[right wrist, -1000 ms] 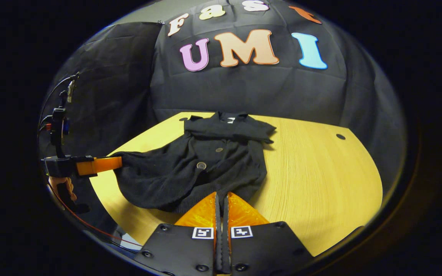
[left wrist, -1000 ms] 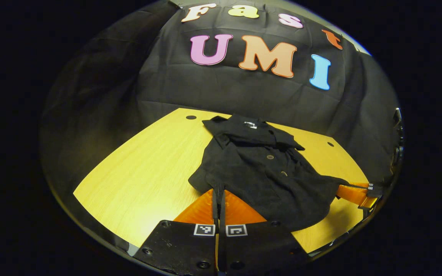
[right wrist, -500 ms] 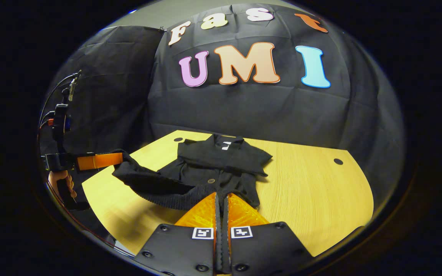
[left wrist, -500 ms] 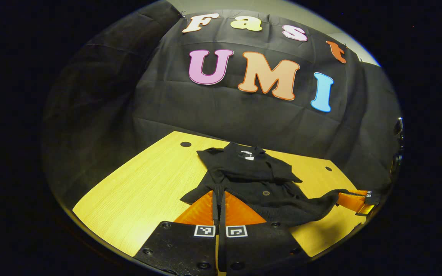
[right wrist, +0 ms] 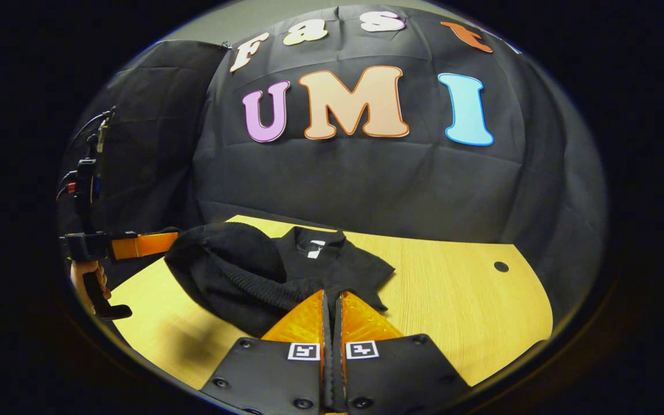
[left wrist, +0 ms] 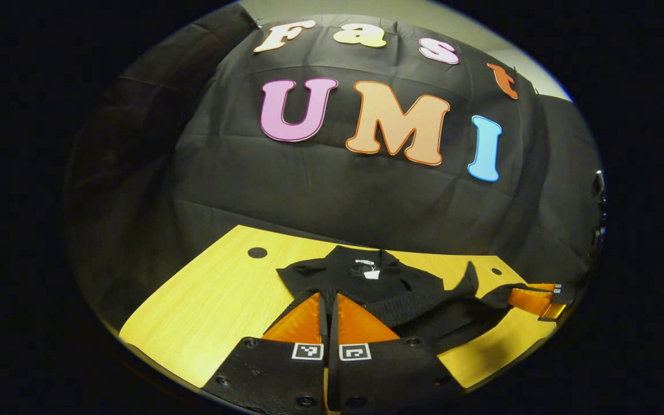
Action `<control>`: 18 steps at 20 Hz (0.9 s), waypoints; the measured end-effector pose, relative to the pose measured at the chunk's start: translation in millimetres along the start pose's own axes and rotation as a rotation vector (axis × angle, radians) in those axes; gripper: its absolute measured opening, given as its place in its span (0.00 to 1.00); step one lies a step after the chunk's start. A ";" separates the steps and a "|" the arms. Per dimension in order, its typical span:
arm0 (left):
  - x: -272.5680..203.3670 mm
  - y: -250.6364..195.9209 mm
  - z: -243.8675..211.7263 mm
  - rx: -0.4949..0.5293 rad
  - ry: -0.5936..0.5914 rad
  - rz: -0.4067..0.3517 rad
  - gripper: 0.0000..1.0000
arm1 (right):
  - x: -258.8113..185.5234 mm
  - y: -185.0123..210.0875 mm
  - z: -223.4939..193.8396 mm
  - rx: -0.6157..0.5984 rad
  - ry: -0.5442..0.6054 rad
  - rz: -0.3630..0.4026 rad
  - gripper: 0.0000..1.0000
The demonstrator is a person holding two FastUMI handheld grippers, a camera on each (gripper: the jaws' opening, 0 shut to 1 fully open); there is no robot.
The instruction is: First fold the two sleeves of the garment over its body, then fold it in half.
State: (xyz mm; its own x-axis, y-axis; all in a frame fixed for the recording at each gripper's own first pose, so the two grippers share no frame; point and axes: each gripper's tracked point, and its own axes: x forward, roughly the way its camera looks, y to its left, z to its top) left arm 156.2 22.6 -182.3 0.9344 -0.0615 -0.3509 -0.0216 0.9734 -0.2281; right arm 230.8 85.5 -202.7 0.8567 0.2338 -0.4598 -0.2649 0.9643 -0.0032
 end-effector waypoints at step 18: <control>155.3 9.7 16.8 0.058 0.018 -0.068 0.00 | 149.9 -34.4 62.1 0.029 -0.004 -0.117 0.02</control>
State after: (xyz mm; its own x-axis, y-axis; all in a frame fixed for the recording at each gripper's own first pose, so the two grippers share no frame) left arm 307.1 26.2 -223.8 0.9264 -0.1310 -0.3530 0.0624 0.9780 -0.1993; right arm 395.8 95.2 -216.3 0.8828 0.1196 -0.4543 -0.1497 0.9882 -0.0307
